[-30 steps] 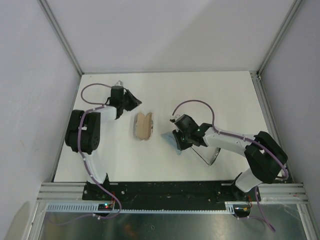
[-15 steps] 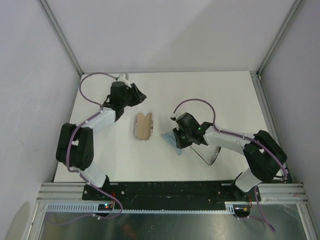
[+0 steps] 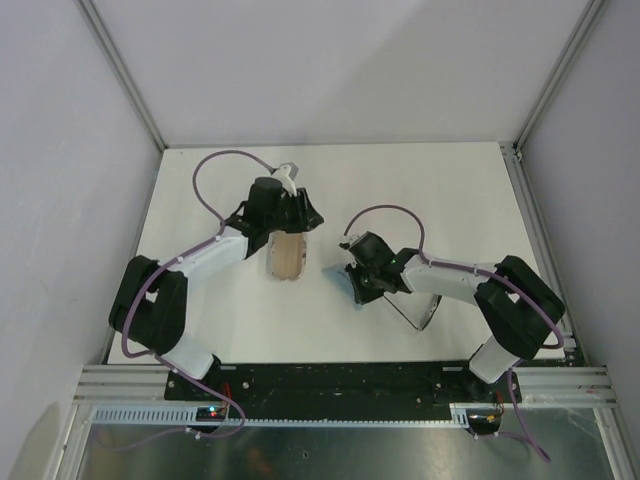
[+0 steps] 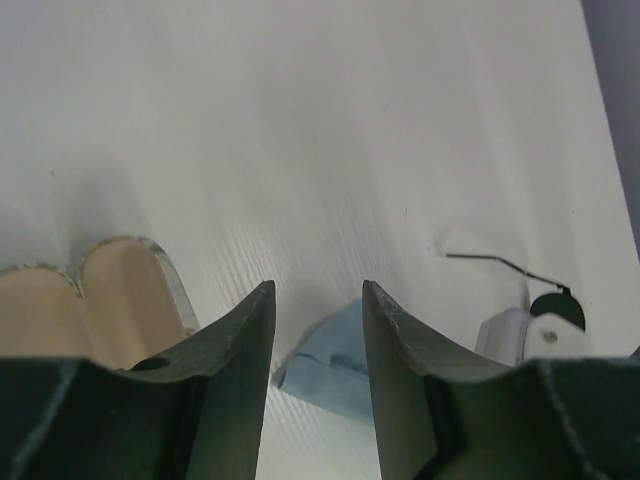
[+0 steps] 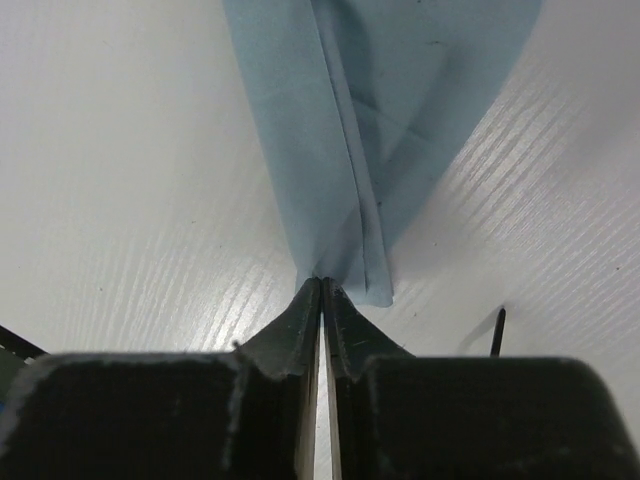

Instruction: Organize the sunglasses

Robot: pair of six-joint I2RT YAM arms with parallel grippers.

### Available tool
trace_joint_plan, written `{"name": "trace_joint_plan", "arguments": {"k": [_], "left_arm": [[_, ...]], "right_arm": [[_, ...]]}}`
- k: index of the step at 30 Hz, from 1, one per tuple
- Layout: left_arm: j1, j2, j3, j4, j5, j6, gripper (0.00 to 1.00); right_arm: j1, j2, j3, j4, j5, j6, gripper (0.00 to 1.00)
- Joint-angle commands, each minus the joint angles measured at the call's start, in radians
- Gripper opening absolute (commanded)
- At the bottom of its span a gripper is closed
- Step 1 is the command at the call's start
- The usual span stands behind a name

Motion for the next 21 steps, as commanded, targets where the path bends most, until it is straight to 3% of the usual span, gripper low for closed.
{"name": "trace_joint_plan", "arguments": {"k": [1,8,13,21], "left_arm": [[-0.057,-0.056,-0.027,-0.034,0.023,0.067,0.45],[-0.103,-0.021,-0.023,-0.036,0.102,0.158,0.45],[-0.120,0.031,0.021,-0.036,0.160,0.197,0.45],[-0.125,0.157,0.088,-0.036,0.210,0.249,0.44]], "right_arm": [[0.004,-0.007,-0.018,0.027,0.006,0.011,0.03],[-0.041,-0.119,-0.030,-0.014,-0.001,-0.001,0.00],[-0.144,-0.187,-0.029,-0.036,-0.088,-0.037,0.00],[-0.301,-0.143,-0.026,-0.042,-0.180,-0.088,0.00]]}}
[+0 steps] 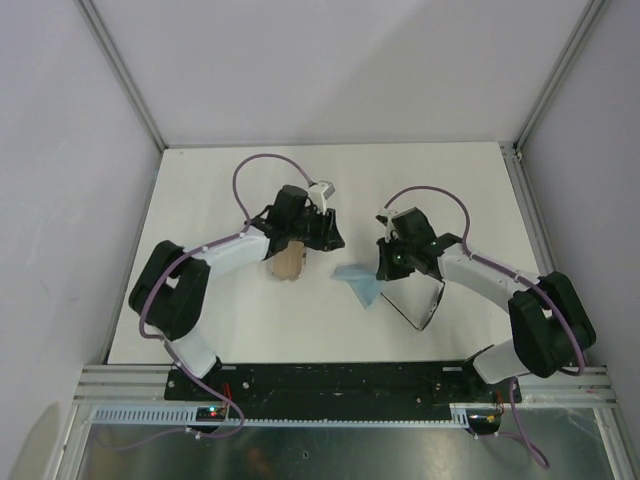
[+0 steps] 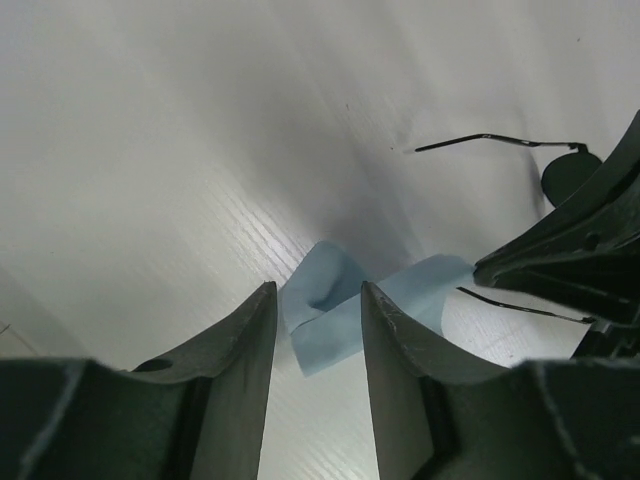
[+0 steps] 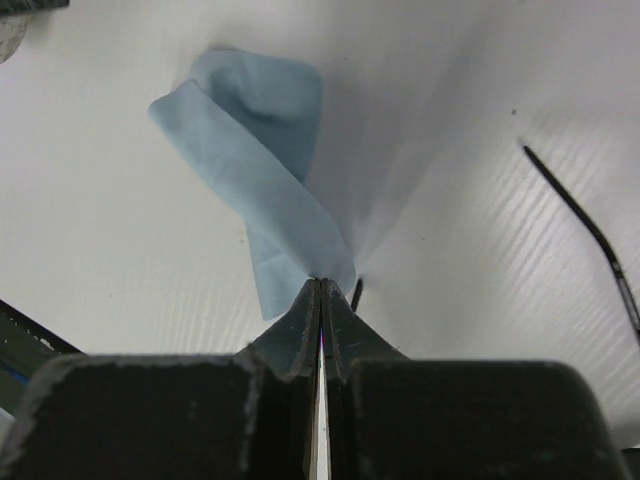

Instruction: Organize the sunglasses

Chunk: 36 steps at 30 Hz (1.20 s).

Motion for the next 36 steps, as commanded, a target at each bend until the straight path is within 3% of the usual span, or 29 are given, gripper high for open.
{"name": "trace_joint_plan", "arguments": {"k": [1,9,21,31,36], "left_arm": [[-0.008,0.065,0.064,0.010,0.051,0.062,0.43],[-0.018,0.178,0.118,0.010,0.103,0.084,0.41],[-0.054,0.252,0.133,0.010,0.160,0.063,0.39],[-0.067,0.257,0.114,-0.080,0.115,0.050,0.26],[-0.075,0.227,0.084,-0.084,0.081,0.041,0.12]], "right_arm": [[-0.065,0.030,0.009,-0.018,-0.050,-0.037,0.00],[-0.143,0.065,0.010,-0.005,-0.020,-0.023,0.00],[-0.132,0.082,0.010,-0.014,-0.031,-0.041,0.00],[-0.068,0.085,0.010,-0.037,-0.006,-0.030,0.00],[-0.053,0.078,0.009,-0.029,-0.016,-0.025,0.00]]}}
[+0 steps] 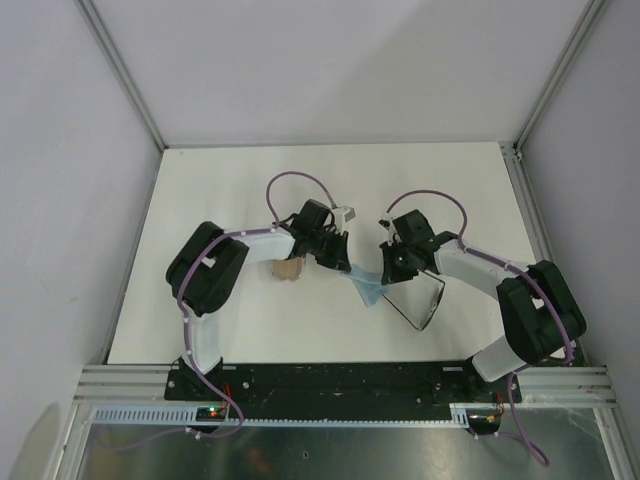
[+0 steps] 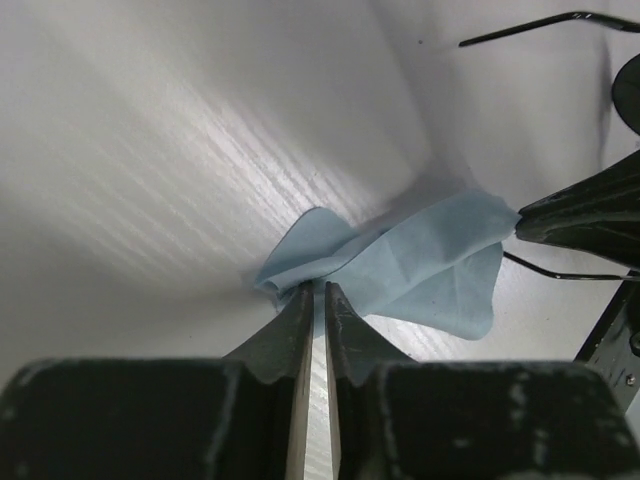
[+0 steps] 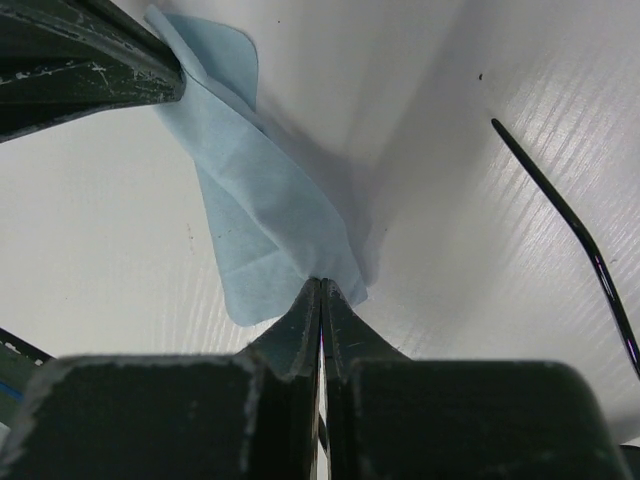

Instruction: Organize the sunglasses

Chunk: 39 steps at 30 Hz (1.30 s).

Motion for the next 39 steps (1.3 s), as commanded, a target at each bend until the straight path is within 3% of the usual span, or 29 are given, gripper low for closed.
{"name": "trace_joint_plan", "arguments": {"k": [1,4,15,19,23,31,34,39], "left_arm": [[-0.014,-0.048,-0.020,-0.016,-0.043,-0.007,0.08],[-0.013,-0.078,-0.027,-0.016,-0.075,-0.005,0.01],[-0.010,-0.166,-0.048,-0.014,-0.250,-0.016,0.00],[-0.010,-0.135,-0.020,-0.018,-0.246,-0.011,0.10],[-0.012,-0.098,0.002,-0.019,-0.207,-0.020,0.29],[-0.015,-0.030,0.038,-0.020,-0.132,-0.038,0.33],[-0.019,-0.009,0.047,-0.019,-0.117,-0.044,0.28],[-0.020,-0.021,0.055,-0.020,-0.090,-0.056,0.03]], "right_arm": [[0.015,-0.004,0.009,-0.002,-0.001,-0.001,0.00],[0.031,-0.005,0.009,-0.009,0.005,-0.001,0.00],[0.044,-0.011,0.004,-0.009,0.003,0.002,0.00],[0.044,-0.005,0.004,-0.001,-0.003,0.003,0.00],[0.043,-0.004,0.004,0.000,-0.006,0.003,0.00],[0.037,-0.003,0.004,0.002,-0.009,-0.001,0.00],[0.036,-0.002,0.004,0.002,-0.011,-0.001,0.00],[0.031,-0.003,0.004,0.009,-0.014,-0.001,0.00]]}}
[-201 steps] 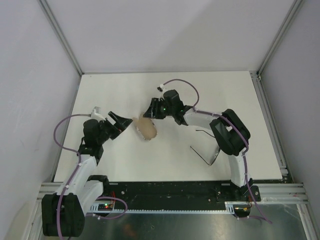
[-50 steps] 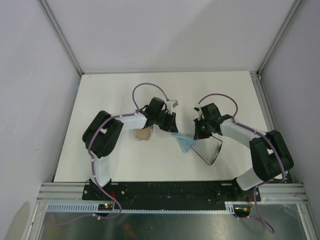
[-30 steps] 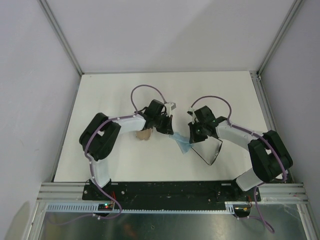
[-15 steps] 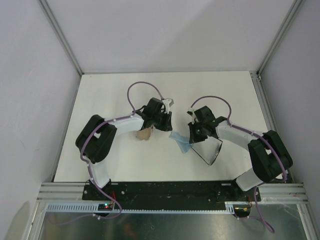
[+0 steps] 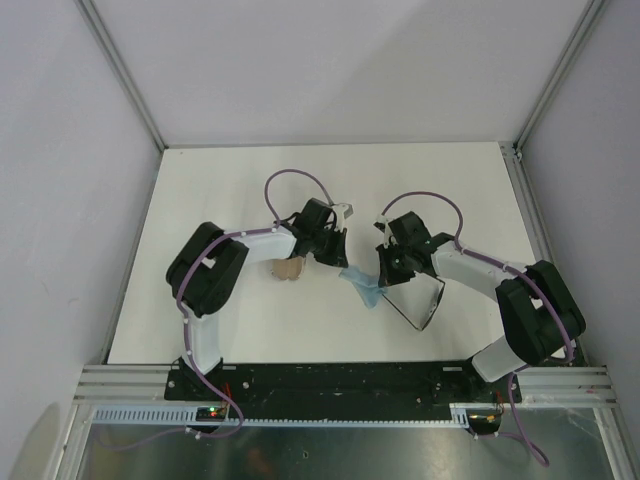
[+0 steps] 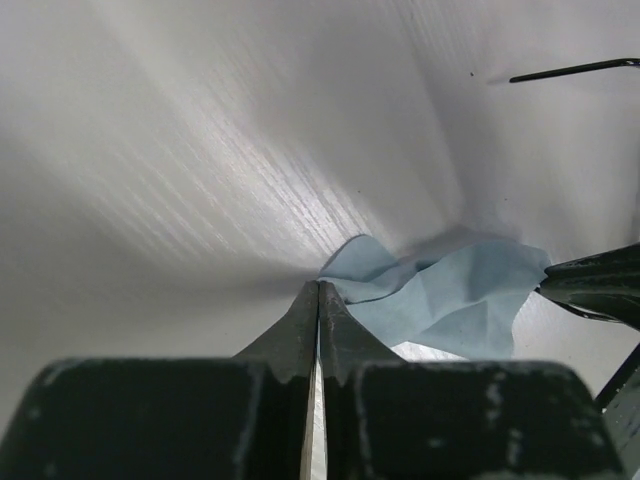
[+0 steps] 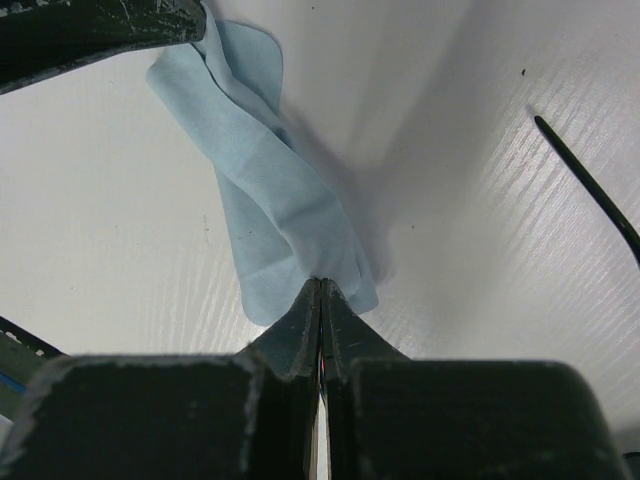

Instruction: Organize the sunglasses

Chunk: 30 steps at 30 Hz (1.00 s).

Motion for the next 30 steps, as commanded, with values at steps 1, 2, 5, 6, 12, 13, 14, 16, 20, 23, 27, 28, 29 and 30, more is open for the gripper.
{"name": "trace_joint_plan", "arguments": {"k": [1,2,5,6,12,13,14,16,20,23,27,28,29,30], "left_arm": [[-0.009,-0.030,0.045,0.007,0.045,-0.015,0.01],[-0.008,-0.041,0.047,0.007,0.039,-0.018,0.01],[-0.008,-0.088,0.056,0.008,0.020,-0.021,0.00],[-0.008,-0.103,0.060,0.008,0.013,-0.022,0.00],[-0.008,-0.177,0.084,0.005,-0.024,-0.037,0.00],[-0.006,-0.194,0.077,0.006,-0.040,-0.042,0.00],[-0.006,-0.215,0.068,0.005,-0.054,-0.047,0.00],[-0.006,-0.261,0.038,0.006,-0.081,-0.052,0.00],[-0.001,-0.338,-0.045,0.004,-0.104,-0.063,0.00],[0.002,-0.404,-0.108,-0.004,-0.135,-0.096,0.00],[0.014,-0.489,-0.180,-0.027,-0.152,-0.138,0.00],[0.015,-0.500,-0.194,-0.032,-0.144,-0.144,0.00],[0.016,-0.508,-0.203,-0.034,-0.136,-0.149,0.00],[0.015,-0.511,-0.209,-0.034,-0.122,-0.151,0.00]], "right_arm": [[-0.012,-0.002,0.004,0.011,-0.017,-0.001,0.00],[-0.014,-0.003,0.004,0.017,-0.020,-0.001,0.00],[-0.020,-0.006,0.008,0.036,-0.028,-0.003,0.00],[-0.023,-0.007,0.018,0.037,-0.027,-0.005,0.00],[-0.017,-0.033,0.106,-0.010,-0.019,-0.029,0.00],[-0.010,-0.047,0.113,-0.017,-0.017,-0.033,0.00],[0.005,-0.059,0.118,-0.022,-0.012,-0.034,0.00],[0.038,-0.083,0.120,-0.036,-0.007,-0.037,0.00],[0.120,-0.107,0.122,-0.077,0.020,-0.025,0.00],[0.154,-0.124,0.116,-0.091,0.013,-0.013,0.00],[0.186,-0.153,0.109,-0.083,-0.011,0.009,0.00],[0.187,-0.156,0.107,-0.082,-0.016,0.014,0.00],[0.186,-0.158,0.107,-0.081,-0.019,0.017,0.00],[0.184,-0.156,0.106,-0.081,-0.019,0.018,0.00]]}}
